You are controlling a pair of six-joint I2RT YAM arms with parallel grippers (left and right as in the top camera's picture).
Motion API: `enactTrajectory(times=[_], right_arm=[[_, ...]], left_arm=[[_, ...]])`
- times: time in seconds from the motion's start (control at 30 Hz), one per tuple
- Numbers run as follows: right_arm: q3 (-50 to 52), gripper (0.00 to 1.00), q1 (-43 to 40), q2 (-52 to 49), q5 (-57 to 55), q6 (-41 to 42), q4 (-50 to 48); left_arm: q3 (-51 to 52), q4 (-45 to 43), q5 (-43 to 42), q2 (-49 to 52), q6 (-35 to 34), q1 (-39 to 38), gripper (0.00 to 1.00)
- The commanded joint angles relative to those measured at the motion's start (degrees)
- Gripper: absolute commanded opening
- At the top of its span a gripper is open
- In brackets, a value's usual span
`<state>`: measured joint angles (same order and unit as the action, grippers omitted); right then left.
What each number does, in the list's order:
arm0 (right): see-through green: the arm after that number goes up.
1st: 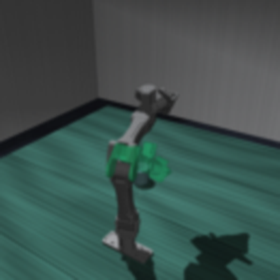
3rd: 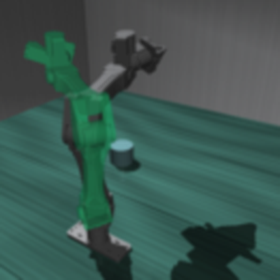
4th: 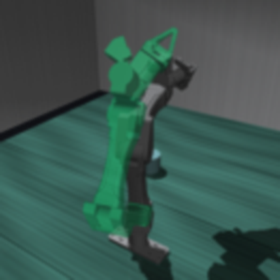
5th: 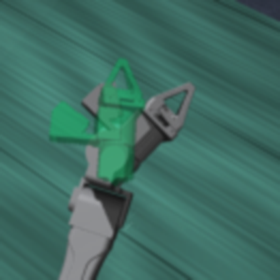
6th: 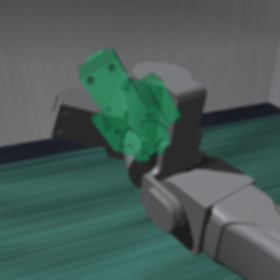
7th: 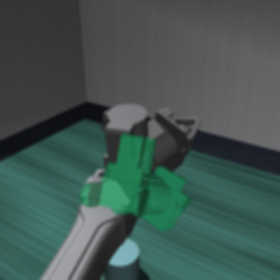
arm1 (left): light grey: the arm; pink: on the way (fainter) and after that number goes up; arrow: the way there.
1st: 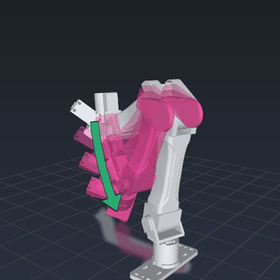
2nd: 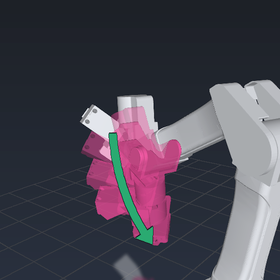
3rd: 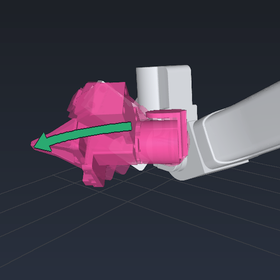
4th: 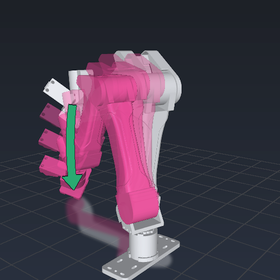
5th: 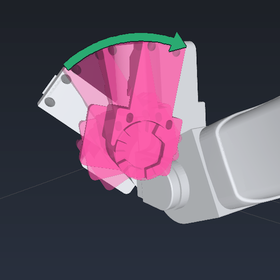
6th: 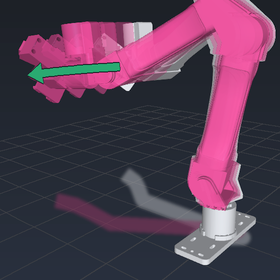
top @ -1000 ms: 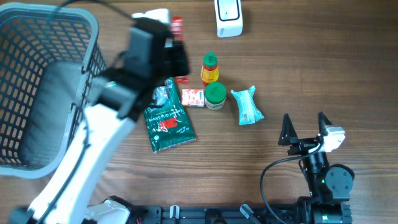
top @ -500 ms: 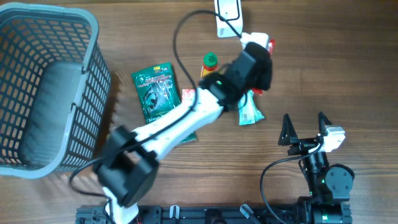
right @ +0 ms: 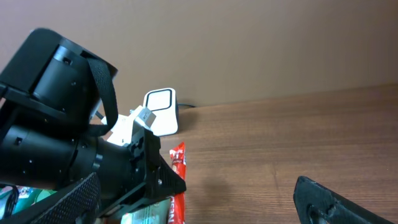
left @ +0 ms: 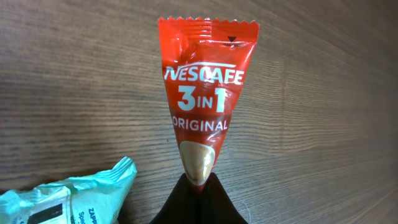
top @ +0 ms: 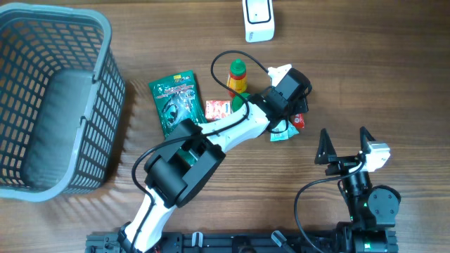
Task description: Scan the item barcode
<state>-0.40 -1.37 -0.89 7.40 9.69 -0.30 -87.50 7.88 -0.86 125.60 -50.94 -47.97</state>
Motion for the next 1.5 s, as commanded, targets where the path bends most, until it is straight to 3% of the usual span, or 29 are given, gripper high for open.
enactTrajectory(times=[0.0, 0.1, 0.13, 0.27, 0.33, 0.47, 0.6, 0.77, 0.97, 1.07, 1.17, 1.23, 1.33, 1.47], right_arm=[[0.11, 1.0, 0.22, 0.46, -0.37, -0.59, -0.24], [0.11, 1.0, 0.22, 0.46, -0.35, -0.57, -0.26], [0.11, 1.0, 0.22, 0.46, -0.37, -0.57, -0.26], [0.11, 1.0, 0.22, 0.46, -0.37, -0.57, -0.26], [0.11, 1.0, 0.22, 0.46, -0.37, -0.57, -0.24], [0.11, 1.0, 0.22, 0.46, -0.37, -0.57, -0.24], [0.11, 1.0, 0.22, 0.46, -0.37, -0.57, -0.26], [0.11, 1.0, 0.22, 0.46, -0.37, -0.57, -0.26], [0.11, 1.0, 0.22, 0.46, -0.37, -0.57, -0.24], [0.11, 1.0, 0.22, 0.46, -0.37, -0.57, -0.26], [0.11, 1.0, 0.22, 0.46, -0.37, -0.55, -0.26], [0.11, 1.0, 0.22, 0.46, -0.35, -0.57, -0.26], [0.11, 1.0, 0.22, 0.46, -0.37, -0.57, -0.26], [0.11, 1.0, 0.22, 0.46, -0.37, -0.57, -0.26]], left_arm=[[-0.48, -0.15, -1.07, 1.09, -2.67, -0.2, 0.06], [-0.48, -0.15, -1.07, 1.09, -2.64, -0.2, 0.23], [-0.48, -0.15, -1.16, 1.07, -2.62, -0.2, 0.37], [-0.59, 0.09, -2.16, -0.79, -1.75, 0.09, 0.48], [-0.59, 0.31, -2.1, -2.8, 1.6, 0.24, 0.61], [-0.59, 1.81, -0.55, -9.62, 17.75, 0.24, 0.79], [-0.59, 6.67, 5.25, -15.23, 29.0, 0.24, 1.0], [-0.59, 14.67, 14.51, -22.91, 42.03, 0.24, 1.0], [-0.59, 22.12, 31.56, -31.17, 45.66, 0.26, 1.0], [-0.59, 17.33, 37.79, -35.12, 58.1, 0.37, 1.0], [-0.59, 7.72, 37.99, -39.32, 69.42, 2.73, 1.0], [-0.59, 5.27, 37.75, -41.03, 72.67, 4.87, 1.0], [-0.59, 7.06, 35.19, -43.63, 75.91, 9.97, 1.0], [-0.59, 11.26, 25.49, -45.48, 78.23, 17.22, 1.0]])
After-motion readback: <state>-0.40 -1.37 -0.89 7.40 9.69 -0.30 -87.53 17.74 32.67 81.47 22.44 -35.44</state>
